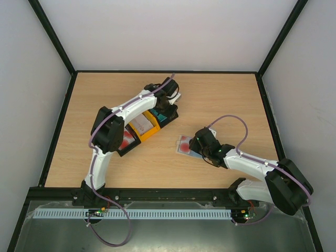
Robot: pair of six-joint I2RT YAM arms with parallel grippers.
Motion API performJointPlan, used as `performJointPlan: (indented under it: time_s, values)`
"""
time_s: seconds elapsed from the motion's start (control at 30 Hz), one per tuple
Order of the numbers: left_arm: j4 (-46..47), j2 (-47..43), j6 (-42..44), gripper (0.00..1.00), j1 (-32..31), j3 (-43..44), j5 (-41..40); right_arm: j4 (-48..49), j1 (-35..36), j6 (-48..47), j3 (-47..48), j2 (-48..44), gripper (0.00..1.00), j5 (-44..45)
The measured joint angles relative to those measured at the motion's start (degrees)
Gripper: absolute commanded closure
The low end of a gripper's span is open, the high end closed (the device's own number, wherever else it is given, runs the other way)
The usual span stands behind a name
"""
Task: Put the credit cards into the card holder
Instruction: Pick up the credit card from the storage box.
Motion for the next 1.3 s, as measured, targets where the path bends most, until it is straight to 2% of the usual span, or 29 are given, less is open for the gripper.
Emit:
performJointPlan:
  time_s: [0.1, 0.23, 0.43, 0.5, 0.6, 1.0, 1.3]
  values:
    - [0.0, 0.0, -0.1, 0.53, 0.0, 0.1, -1.7, 0.0, 0.0, 0.0, 0.0, 0.0, 0.53, 0.0]
    - [0.0, 0.6, 0.2, 0.60, 0.0, 0.1, -3.2, 0.0, 0.0, 0.0, 0.0, 0.0, 0.53, 0.0]
    - [-0.1, 2.6, 0.7, 0.77, 0.0, 0.1, -4.1, 0.0, 0.0, 0.0, 0.0, 0.0, 0.53, 0.0]
    - [-0.2, 2.7, 0.9, 0.88, 0.0, 0.1, -4.2, 0.0, 0.0, 0.0, 0.0, 0.0, 0.53, 0.0]
    - [-0.2, 2.7, 1.2, 0.97, 0.0, 0.1, -4.5, 0.0, 0.0, 0.0, 0.0, 0.0, 0.53, 0.0]
    - [-0.2, 1.7, 0.8, 0.98, 0.0, 0.1, -7.1, 0.0, 0.0, 0.0, 0.0, -0.1, 0.53, 0.1]
    - [0.9, -9.9, -3.9, 0.98, 0.0, -1.2, -9.9, -1.7, -0.1, -1.6, 2.3, -4.3, 0.45, 1.3]
